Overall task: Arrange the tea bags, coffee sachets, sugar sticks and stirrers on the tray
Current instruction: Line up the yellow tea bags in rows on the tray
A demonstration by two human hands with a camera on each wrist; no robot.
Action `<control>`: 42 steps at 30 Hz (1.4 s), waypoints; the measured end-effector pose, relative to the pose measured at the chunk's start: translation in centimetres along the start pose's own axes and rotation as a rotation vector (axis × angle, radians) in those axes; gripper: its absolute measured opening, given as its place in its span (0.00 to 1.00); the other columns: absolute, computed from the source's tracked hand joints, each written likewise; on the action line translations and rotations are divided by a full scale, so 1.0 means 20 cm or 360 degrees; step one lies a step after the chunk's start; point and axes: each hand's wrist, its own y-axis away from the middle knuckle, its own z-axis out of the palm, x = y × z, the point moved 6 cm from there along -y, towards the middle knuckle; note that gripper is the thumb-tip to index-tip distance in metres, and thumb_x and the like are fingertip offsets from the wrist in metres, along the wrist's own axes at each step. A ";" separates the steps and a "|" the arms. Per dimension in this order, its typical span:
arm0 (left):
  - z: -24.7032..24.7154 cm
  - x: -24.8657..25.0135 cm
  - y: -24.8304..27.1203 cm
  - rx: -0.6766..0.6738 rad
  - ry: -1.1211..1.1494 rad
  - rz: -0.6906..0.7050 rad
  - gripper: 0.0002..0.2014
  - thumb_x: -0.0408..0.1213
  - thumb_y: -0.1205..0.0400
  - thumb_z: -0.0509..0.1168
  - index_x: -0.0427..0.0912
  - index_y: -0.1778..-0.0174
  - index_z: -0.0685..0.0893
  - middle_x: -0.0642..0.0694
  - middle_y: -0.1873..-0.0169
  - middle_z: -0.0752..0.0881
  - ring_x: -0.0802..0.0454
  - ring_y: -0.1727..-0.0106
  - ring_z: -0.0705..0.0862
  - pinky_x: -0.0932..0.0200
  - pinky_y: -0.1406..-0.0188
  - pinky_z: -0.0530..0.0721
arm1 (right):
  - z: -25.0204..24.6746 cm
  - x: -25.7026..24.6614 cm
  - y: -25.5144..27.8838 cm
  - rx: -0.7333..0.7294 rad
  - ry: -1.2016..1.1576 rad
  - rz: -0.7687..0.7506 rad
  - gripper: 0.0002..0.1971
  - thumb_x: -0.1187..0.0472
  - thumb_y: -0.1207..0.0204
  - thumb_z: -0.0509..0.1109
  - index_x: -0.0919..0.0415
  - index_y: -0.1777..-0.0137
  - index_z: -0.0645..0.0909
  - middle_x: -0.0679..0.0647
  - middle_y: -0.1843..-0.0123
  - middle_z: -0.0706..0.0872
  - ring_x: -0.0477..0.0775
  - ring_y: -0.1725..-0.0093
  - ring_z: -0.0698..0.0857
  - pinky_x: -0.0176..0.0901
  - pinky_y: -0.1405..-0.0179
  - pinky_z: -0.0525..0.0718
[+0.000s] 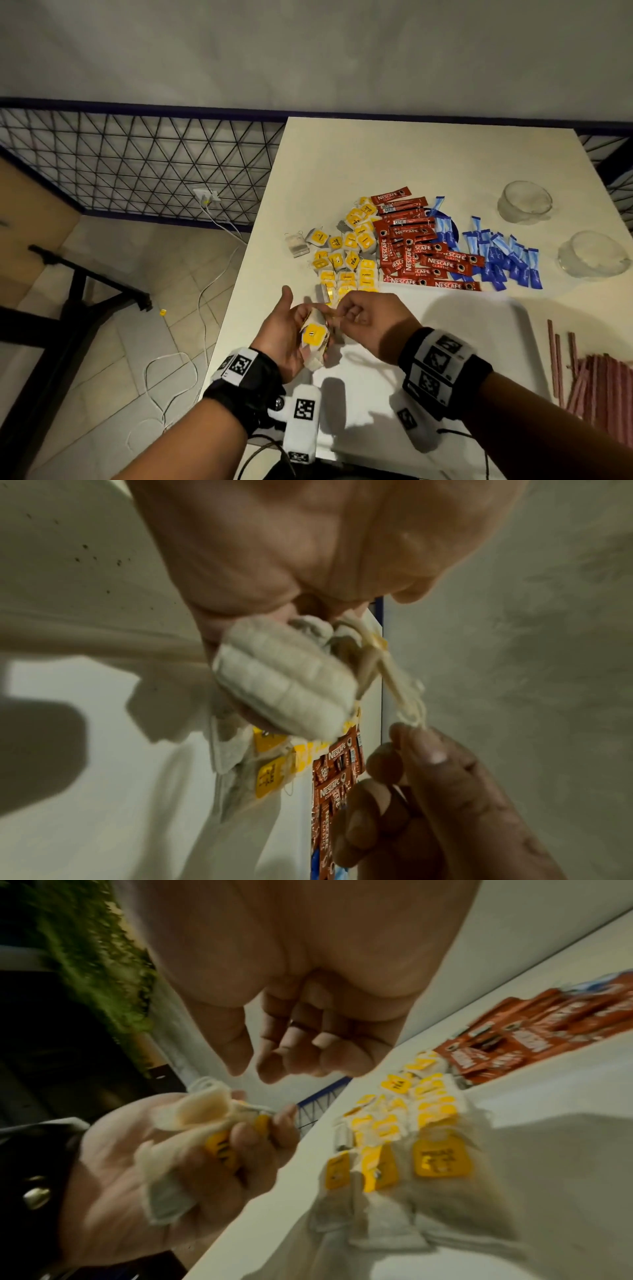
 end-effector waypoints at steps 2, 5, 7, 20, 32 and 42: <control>-0.03 0.00 -0.02 0.0085 0.0013 0.0034 0.36 0.66 0.17 0.46 0.35 0.55 0.84 0.32 0.60 0.86 0.40 0.66 0.85 0.53 0.65 0.85 | 0.04 -0.06 0.00 -0.0048 -0.0043 -0.0063 0.06 0.58 0.28 0.76 0.48 0.62 0.82 0.41 0.68 0.81 0.26 0.65 0.79 0.25 0.63 0.72; -0.04 0.01 -0.02 0.0171 -0.0030 0.0069 0.34 0.64 0.15 0.44 0.36 0.54 0.83 0.33 0.58 0.89 0.41 0.62 0.88 0.50 0.56 0.84 | 0.08 -0.11 0.00 -0.0023 -0.0005 -0.0140 0.09 0.54 0.30 0.77 0.43 0.61 0.78 0.44 0.65 0.81 0.32 0.69 0.77 0.29 0.65 0.72; -0.04 0.02 -0.02 0.0198 -0.0051 0.0099 0.32 0.62 0.14 0.43 0.36 0.53 0.80 0.36 0.66 0.88 0.44 0.70 0.87 0.57 0.71 0.85 | 0.09 -0.14 0.00 -0.0003 0.0057 -0.0187 0.12 0.57 0.32 0.78 0.43 0.56 0.78 0.43 0.61 0.79 0.32 0.67 0.76 0.30 0.64 0.70; -0.10 0.00 -0.05 0.0402 0.0005 0.0157 0.21 0.57 0.16 0.59 0.39 0.52 0.81 0.30 0.51 0.86 0.37 0.54 0.85 0.43 0.50 0.85 | 0.13 -0.13 -0.03 -0.0011 -0.0263 -0.0023 0.12 0.63 0.29 0.76 0.43 0.57 0.81 0.45 0.61 0.86 0.49 0.62 0.84 0.50 0.50 0.85; 0.08 0.26 0.20 0.0069 -0.1460 0.0926 0.04 0.33 0.24 0.75 0.43 0.56 0.88 0.60 0.78 0.82 0.66 0.79 0.76 0.75 0.75 0.72 | -0.13 -0.19 -0.03 -0.0112 0.0092 -0.0169 0.05 0.58 0.23 0.72 0.45 0.57 0.84 0.39 0.64 0.83 0.37 0.61 0.81 0.30 0.60 0.78; 0.04 0.23 0.10 0.0259 -0.1856 0.0932 0.11 0.45 0.21 0.71 0.45 0.68 0.84 0.55 0.81 0.75 0.61 0.77 0.70 0.63 0.70 0.69 | -0.10 -0.17 -0.09 0.0216 -0.0181 -0.0150 0.06 0.61 0.28 0.77 0.48 0.60 0.85 0.42 0.67 0.82 0.36 0.67 0.78 0.28 0.64 0.76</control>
